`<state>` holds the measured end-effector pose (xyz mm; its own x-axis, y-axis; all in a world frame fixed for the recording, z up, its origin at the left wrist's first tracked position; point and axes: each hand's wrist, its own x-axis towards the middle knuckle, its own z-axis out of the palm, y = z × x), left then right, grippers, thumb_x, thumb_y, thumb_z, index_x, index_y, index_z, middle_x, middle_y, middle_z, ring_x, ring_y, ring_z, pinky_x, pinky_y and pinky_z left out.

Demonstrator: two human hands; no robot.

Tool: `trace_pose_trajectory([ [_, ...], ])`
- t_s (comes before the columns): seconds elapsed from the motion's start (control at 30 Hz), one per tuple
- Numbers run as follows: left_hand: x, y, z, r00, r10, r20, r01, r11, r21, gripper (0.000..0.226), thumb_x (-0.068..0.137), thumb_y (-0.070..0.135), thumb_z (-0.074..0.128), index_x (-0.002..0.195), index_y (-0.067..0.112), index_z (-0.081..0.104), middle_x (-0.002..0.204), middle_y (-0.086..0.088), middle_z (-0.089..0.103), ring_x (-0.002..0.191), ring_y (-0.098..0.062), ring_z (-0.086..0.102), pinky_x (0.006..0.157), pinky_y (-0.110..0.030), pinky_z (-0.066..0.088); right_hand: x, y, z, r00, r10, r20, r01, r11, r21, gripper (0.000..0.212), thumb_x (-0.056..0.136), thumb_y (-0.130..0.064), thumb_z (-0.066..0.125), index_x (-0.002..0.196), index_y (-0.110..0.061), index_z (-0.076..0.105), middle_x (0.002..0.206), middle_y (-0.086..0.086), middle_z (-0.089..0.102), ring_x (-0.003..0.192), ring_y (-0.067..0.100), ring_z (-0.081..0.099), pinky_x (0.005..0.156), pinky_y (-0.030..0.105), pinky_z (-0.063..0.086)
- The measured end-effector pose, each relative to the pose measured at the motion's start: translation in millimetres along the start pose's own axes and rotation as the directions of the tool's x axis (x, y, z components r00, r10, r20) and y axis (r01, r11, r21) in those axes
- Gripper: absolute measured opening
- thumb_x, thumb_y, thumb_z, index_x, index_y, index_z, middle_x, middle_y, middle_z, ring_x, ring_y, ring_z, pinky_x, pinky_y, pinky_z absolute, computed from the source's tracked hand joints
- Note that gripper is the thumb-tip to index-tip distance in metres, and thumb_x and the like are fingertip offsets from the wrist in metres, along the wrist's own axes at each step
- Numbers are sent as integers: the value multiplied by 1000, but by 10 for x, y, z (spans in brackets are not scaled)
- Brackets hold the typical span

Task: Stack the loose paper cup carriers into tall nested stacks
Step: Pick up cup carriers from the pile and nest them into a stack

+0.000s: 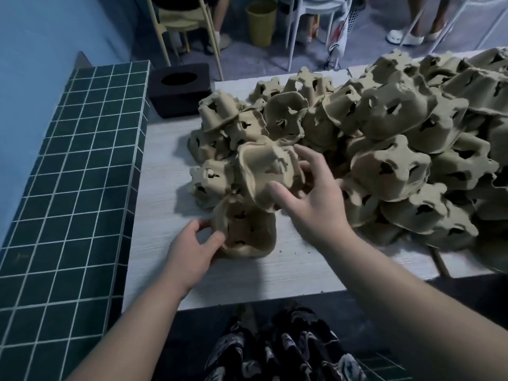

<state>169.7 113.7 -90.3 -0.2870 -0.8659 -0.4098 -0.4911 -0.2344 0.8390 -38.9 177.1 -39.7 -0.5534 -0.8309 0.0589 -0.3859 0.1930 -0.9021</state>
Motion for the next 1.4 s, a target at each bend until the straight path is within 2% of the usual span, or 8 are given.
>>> trace_pose_trajectory([
  [0.27,1,-18,-67,998,53,-19,-53,998,-29,47,63,55,71,98,25,64,94,-4,73,86,-25,72,77,-50,59,-155,253,287,999,-44,19,43,997,65,74,66,-49,73,132,-38,42,122,-10,55,114,9,52,98,39,45],
  [0.47,121,-147,-44,988,129,-82,-136,988,-75,8,91,18,63,99,18,63,87,-9,69,69,-19,65,58,-33,55,-84,369,410,975,-207,80,179,946,271,82,70,-24,82,137,-34,37,126,-4,51,110,1,52,94,14,42],
  [0.6,119,-233,-9,969,203,-137,-219,969,-113,4,92,17,61,90,16,63,72,-4,66,60,-16,61,57,-34,54,-154,581,554,958,-264,113,218,926,309,68,66,-38,78,127,-40,47,118,-3,59,111,14,57,98,41,48],
  [0.83,-99,-345,40,937,275,-214,-308,941,-139,20,93,21,60,75,14,57,63,-1,59,49,-15,53,44,-24,48,-477,664,590,959,-282,0,250,850,463,30,73,-23,71,96,-26,51,87,2,59,83,15,56,81,40,51],
  [0.93,-213,-407,36,938,274,-211,-312,933,-176,17,92,24,62,81,11,59,73,-8,62,58,-21,59,44,-22,48,-638,779,591,957,-288,43,238,858,456,24,79,-18,71,96,-21,54,92,-1,62,86,9,58,76,27,46],
  [1.07,-246,-488,68,905,330,-270,-370,922,-116,23,92,31,64,101,11,61,92,-10,65,69,-18,60,46,-18,47,-732,891,505,965,-263,-7,252,915,314,37,67,-51,67,92,-23,64,118,-3,58,104,9,59,84,27,48],
  [1.2,-195,-590,129,793,521,-315,-475,853,214,58,88,58,51,137,28,50,117,8,57,107,-15,58,87,-31,49,-806,844,381,980,-176,-88,195,923,332,50,68,-71,55,73,-25,74,92,-14,68,103,13,62,92,50,48],
  [1.4,-86,-693,259,708,656,-263,-647,751,131,62,86,57,38,139,27,51,140,6,52,125,-1,46,96,-6,31,-810,857,294,996,37,-86,-2,928,373,69,66,-61,59,70,8,60,73,29,63,65,23,54,78,58,50],
])
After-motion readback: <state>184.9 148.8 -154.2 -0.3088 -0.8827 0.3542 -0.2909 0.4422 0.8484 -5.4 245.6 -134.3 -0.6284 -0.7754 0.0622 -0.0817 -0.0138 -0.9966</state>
